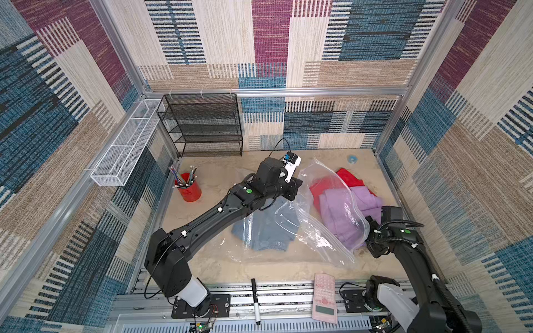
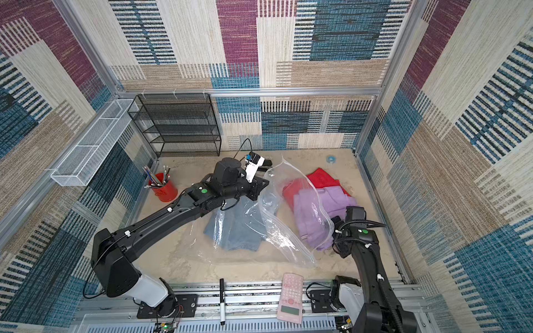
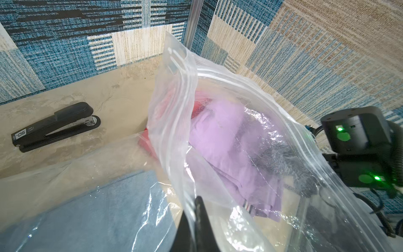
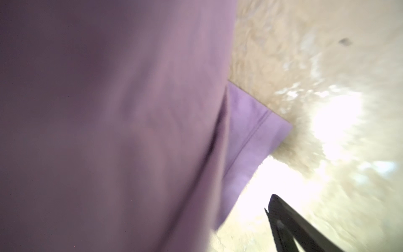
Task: Take the trousers out of the vacuum bag
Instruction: Place the trousers at the center of the board.
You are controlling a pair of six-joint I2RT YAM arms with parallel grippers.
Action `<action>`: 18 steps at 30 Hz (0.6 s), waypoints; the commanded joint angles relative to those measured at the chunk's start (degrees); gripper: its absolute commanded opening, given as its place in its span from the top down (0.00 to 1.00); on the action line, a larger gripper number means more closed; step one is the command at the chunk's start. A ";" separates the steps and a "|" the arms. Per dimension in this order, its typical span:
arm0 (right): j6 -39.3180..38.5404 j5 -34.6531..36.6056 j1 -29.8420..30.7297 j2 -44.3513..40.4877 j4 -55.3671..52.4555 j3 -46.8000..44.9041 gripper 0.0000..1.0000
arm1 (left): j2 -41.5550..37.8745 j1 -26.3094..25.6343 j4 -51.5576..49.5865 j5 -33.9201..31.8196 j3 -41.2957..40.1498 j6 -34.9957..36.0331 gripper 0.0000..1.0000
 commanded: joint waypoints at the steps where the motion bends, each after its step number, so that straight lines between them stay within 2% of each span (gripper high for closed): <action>1: -1.57 8.67 -0.31 -2.37 -7.18 6.14 0.00 | -0.32 0.65 2.95 0.06 -0.40 0.26 1.00; 3: -1.74 10.56 -0.38 -1.40 -11.74 11.02 0.01 | -0.54 1.09 3.31 0.35 -0.66 0.13 1.00; 6: -1.35 9.15 -0.34 -0.59 -15.74 13.05 0.01 | -0.81 1.55 3.93 0.74 -1.15 0.02 1.00; 11: -1.39 4.87 -0.39 -3.30 -11.87 5.72 0.01 | -0.81 2.06 5.23 1.73 -1.72 -0.41 1.00; 18: 0.10 1.27 -0.36 -2.49 -4.76 -3.93 0.01 | -0.70 2.40 5.66 2.66 -1.87 -1.02 1.00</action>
